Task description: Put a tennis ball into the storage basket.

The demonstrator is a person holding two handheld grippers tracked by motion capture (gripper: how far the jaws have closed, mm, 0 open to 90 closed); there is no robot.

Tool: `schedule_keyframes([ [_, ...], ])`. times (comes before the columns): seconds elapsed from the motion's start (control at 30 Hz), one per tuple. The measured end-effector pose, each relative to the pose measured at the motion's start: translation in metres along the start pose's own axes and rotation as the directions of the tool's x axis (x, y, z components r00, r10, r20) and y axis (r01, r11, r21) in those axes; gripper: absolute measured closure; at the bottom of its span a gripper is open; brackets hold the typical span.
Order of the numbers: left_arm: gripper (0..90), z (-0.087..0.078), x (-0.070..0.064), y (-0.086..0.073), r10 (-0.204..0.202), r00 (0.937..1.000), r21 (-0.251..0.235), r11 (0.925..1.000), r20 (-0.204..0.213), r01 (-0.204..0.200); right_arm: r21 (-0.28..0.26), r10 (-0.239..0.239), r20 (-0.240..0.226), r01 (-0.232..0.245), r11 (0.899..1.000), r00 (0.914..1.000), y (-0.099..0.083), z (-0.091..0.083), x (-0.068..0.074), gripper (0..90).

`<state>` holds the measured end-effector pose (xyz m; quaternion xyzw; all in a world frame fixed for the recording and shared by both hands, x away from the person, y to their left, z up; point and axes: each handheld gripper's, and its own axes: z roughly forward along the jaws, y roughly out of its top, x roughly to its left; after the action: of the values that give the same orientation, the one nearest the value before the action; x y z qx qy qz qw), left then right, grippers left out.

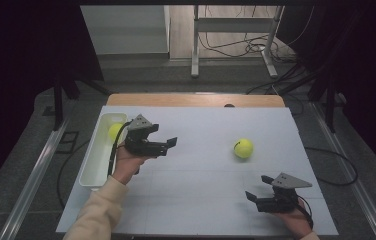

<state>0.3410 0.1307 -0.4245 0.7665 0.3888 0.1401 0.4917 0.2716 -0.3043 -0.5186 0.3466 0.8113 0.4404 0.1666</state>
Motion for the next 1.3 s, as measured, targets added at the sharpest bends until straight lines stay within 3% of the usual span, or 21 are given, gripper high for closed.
schedule_keyframes([
  [0.4,13.6,0.025,-0.016,0.001,0.032,0.9985,0.003,0.9995,0.044,-0.032,-0.005,-0.007,-0.005,0.007,1.0,1.0,-0.001,-0.002,0.0,13.9],
  [1.3,13.5,0.078,-0.032,-0.004,0.039,0.9896,0.049,0.9977,0.139,-0.046,-0.007,-0.006,0.006,0.006,1.0,1.0,-0.001,-0.003,-0.001,13.9],
])
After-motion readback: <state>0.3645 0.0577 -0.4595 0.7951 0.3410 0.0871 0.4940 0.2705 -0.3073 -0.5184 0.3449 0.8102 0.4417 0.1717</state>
